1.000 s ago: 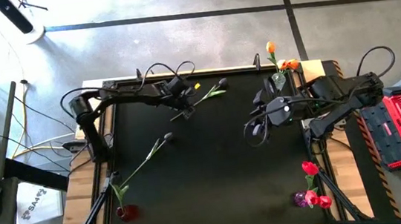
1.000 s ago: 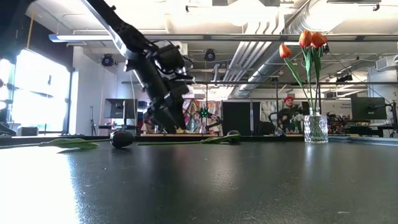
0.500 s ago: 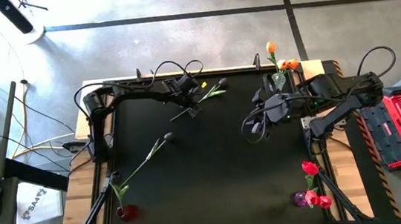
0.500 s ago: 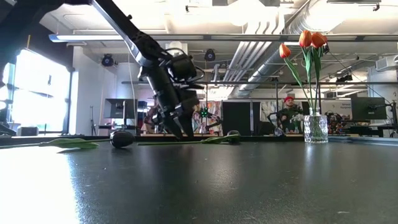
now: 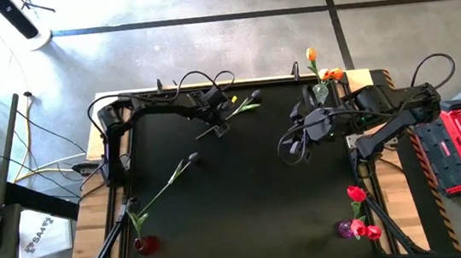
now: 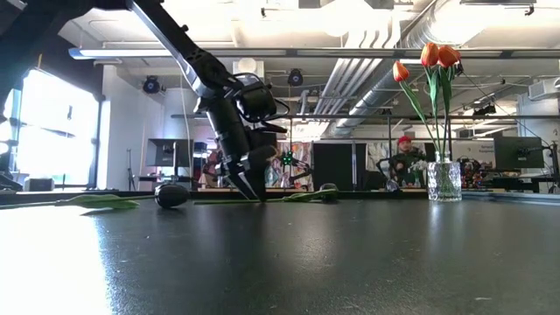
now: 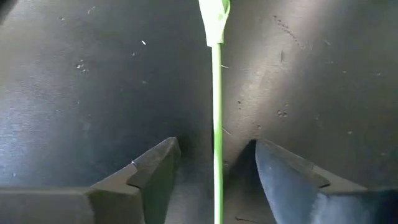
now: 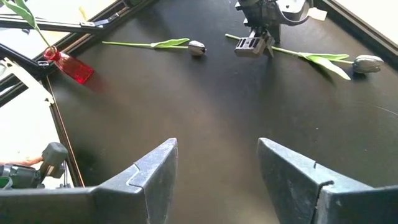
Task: Sort flowers into vase by color
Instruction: Put the top black tulip into the red flower vase
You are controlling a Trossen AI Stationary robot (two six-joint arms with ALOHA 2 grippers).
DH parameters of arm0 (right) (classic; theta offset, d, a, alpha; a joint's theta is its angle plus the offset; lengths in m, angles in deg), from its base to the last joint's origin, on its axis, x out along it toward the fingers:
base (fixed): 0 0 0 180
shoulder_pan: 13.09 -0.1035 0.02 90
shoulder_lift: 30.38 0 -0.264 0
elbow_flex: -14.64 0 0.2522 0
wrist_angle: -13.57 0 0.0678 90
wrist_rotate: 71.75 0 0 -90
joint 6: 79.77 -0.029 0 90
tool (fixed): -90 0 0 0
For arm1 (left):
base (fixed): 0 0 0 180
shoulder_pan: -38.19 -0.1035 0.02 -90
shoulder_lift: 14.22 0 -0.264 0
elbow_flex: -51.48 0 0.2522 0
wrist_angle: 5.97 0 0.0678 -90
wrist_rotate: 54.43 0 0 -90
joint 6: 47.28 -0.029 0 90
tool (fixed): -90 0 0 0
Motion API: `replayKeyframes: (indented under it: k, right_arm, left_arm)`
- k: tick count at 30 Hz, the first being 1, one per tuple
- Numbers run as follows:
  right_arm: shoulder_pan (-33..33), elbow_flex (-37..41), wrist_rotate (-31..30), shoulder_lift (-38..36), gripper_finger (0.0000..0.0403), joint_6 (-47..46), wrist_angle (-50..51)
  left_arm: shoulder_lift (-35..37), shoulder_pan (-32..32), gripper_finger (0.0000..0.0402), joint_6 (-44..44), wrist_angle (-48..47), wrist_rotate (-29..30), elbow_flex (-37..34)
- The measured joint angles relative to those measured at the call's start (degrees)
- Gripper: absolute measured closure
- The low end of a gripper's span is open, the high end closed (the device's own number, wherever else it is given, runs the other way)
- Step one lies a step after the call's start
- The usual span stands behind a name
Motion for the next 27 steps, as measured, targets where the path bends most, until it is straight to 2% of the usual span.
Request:
replayKeyframes:
  k: [6, 19, 27]
  right_arm:
    - [-0.02, 0.0, -0.01, 0.0, 0.0193, -0.21, 0.21]
    - [-0.02, 0.0, -0.03, 0.0, 0.0193, -0.21, 0.39]
    - [-0.07, 0.0, -0.04, 0.0, 0.0193, -0.4, 0.39]
  left_arm:
    - [-0.04, -0.02, 0.0232, 0.02, 0.13, -0.3, -0.04]
    - [-0.09, -0.07, 0.0226, 0.0, -0.75, -1.7, -1.15]
    - [-0.09, 0.21, 0.0254, 0.02, -0.66, -1.33, -1.49]
